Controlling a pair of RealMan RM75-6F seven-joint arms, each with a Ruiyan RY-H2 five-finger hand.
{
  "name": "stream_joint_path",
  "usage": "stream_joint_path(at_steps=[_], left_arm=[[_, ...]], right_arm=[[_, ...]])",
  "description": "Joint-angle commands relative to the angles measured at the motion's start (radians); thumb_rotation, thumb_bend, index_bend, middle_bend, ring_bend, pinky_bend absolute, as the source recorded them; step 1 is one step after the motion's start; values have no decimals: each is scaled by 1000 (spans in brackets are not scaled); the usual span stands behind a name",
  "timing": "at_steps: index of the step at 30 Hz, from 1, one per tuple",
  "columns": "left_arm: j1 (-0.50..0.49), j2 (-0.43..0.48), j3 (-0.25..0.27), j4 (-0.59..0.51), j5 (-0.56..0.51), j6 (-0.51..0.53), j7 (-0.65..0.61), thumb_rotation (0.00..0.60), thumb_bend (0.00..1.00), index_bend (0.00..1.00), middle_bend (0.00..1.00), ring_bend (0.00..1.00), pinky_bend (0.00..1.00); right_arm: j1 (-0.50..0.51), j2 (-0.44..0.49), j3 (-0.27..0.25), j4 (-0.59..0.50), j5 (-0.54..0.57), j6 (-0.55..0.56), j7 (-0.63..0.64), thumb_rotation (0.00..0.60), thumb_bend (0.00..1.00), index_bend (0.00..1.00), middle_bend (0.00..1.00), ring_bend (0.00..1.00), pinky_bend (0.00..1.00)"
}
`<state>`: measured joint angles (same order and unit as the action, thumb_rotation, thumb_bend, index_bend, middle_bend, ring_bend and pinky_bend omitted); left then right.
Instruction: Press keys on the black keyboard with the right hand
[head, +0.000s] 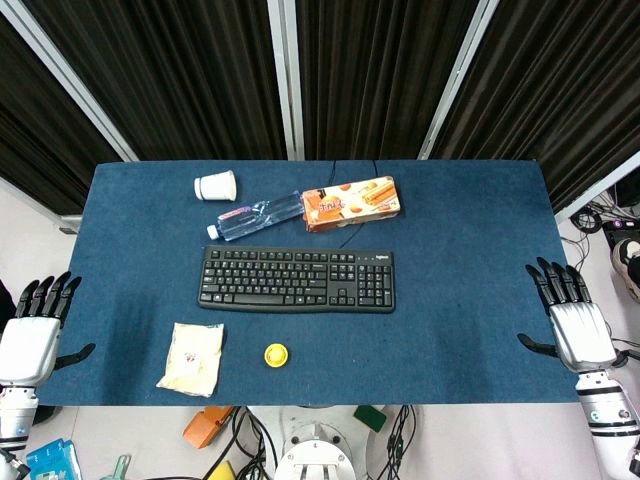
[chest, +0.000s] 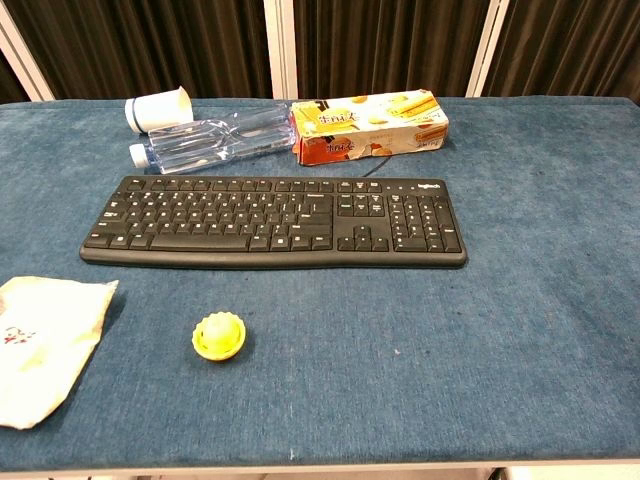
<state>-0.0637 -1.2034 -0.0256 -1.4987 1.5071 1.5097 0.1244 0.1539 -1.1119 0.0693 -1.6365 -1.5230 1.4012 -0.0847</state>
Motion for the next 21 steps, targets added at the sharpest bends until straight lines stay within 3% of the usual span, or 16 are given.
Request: stream_joint_path(at_steps=[1,12,16,21], left_arm=[[-4,-1,-2,1,-3,-6,2,600,44,14,0,0,0],[3,11,1,-10,-9,-3,-1,600,44,14,0,0,0],[6,7,2,1,1,8,-16,600,44,20,0,0,0],[9,7,8,0,15,17,-17,600,43,20,0,0,0]], right_arm=[[6,-6,3,-1,6,-8,0,600,176,0,0,0,0],[40,-24,9,-14,-28,-20,29,600,177,0,0,0,36],[110,-26,19,-62,-23,-125,-35,600,177,0,105,83,214],[231,-55,46,-131,66,-325,-186,600,177,0,303,390,525]])
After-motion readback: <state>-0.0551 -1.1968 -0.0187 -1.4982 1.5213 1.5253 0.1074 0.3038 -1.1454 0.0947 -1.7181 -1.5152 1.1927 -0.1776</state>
